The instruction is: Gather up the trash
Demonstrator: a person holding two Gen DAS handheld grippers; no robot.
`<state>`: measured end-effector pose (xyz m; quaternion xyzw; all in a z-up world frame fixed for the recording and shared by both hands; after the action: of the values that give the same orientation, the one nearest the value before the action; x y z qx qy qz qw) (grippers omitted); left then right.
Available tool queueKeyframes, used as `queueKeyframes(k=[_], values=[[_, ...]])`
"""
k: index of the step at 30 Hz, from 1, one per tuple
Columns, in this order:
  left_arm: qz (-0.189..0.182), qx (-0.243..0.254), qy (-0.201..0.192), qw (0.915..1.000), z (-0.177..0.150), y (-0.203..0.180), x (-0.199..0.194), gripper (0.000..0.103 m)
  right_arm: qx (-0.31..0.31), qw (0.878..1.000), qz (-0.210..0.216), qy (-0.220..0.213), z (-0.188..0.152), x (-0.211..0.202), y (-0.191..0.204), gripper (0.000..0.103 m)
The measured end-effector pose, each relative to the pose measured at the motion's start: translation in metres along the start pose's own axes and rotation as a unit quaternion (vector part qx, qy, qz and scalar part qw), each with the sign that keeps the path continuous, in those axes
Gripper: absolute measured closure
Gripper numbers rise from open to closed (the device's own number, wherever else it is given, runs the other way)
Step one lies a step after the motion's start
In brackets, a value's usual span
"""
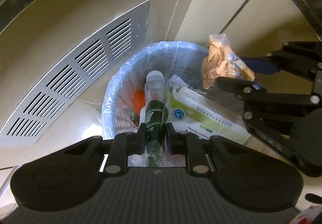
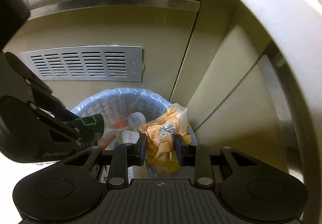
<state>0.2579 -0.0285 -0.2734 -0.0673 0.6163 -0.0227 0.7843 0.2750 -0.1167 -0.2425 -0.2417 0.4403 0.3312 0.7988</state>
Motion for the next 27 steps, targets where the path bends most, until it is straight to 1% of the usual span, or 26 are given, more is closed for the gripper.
queueKeyframes(k=[3,5,6,7,8,10,14,20,27], values=[[-0.004,-0.004,-0.004,1.0000,-0.001,0.001,-0.005,0.085,-0.002,1.000,-0.001,0.005,0.000,0.011,-0.001,0.073],[-0.004,-0.004,-0.016,0.9998,-0.002,0.003,-0.013,0.084,-0.001,1.000,0.003,0.008,-0.001,0.015,-0.003,0.073],[-0.005,-0.007,-0.023,0.9997,-0.003,0.003,-0.017,0.083,0.001,1.000,0.008,0.011,-0.002,0.018,-0.004,0.068],[-0.007,-0.010,-0.028,0.9995,-0.003,0.004,-0.022,0.079,0.005,1.000,0.013,0.012,-0.002,0.019,-0.005,0.060],[-0.006,-0.013,-0.034,0.9993,-0.004,0.005,-0.027,0.076,0.008,1.000,0.015,0.011,-0.002,0.020,-0.006,0.057],[-0.004,-0.016,-0.047,0.9988,-0.004,0.007,-0.035,0.075,0.009,1.000,0.017,0.009,-0.002,0.019,-0.007,0.051],[-0.001,-0.025,-0.072,0.9971,-0.006,0.010,-0.054,0.072,0.012,1.000,0.021,0.006,-0.002,0.014,-0.006,0.050],[-0.001,-0.031,-0.095,0.9950,-0.011,0.014,-0.075,0.070,0.013,1.000,0.024,0.001,-0.004,-0.001,0.001,0.050],[-0.004,-0.031,-0.125,0.9917,-0.022,0.016,-0.099,0.064,0.034,0.999,0.021,-0.011,-0.009,-0.040,0.011,0.049]])
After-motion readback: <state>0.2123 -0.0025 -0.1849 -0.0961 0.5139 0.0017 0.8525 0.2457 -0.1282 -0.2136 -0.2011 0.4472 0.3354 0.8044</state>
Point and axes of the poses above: each gripper's, at about its wrist camera, not at the fingertips, and x roughly the way its jaws point, y to its left, z to its top, the point moved 5 cm from there along x, roughly the way its jaws point, and after that the axes turned 1 degree about -x, right-handed, at the moved point
